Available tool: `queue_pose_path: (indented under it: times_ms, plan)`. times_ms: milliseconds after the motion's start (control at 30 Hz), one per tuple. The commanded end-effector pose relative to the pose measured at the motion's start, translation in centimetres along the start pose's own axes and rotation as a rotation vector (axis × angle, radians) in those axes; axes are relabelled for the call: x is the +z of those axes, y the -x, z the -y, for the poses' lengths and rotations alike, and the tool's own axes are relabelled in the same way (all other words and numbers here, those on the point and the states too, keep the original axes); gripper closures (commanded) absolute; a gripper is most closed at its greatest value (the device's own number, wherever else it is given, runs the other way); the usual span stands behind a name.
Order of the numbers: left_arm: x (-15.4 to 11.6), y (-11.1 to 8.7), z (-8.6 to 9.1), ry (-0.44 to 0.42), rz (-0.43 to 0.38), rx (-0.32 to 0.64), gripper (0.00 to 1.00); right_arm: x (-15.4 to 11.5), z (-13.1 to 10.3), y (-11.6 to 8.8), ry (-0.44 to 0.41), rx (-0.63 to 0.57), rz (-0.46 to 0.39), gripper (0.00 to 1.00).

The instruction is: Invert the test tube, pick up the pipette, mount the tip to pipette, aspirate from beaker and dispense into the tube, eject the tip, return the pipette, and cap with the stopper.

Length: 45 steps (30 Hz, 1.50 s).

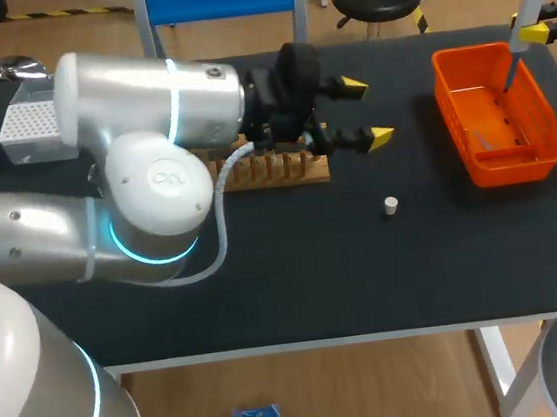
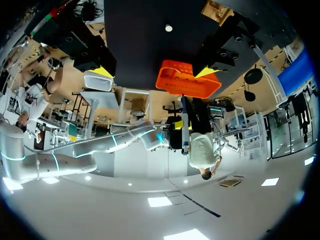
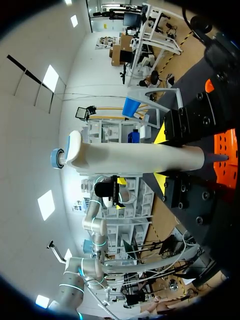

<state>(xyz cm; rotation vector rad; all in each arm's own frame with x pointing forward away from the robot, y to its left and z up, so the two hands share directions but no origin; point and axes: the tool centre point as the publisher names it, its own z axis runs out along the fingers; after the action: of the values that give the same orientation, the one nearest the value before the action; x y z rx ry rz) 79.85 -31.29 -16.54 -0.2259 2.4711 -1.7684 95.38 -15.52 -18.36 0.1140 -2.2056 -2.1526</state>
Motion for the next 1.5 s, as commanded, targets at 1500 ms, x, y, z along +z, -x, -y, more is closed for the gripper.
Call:
queue_pose_path:
  times_ms: [1500]
  plan:
    - [-6.7, 1.6, 3.3, -0.424, 0.056, -0.018, 0.00, -0.2, -0.1, 0.1, -0.003, 0.000, -0.006, 1.00]
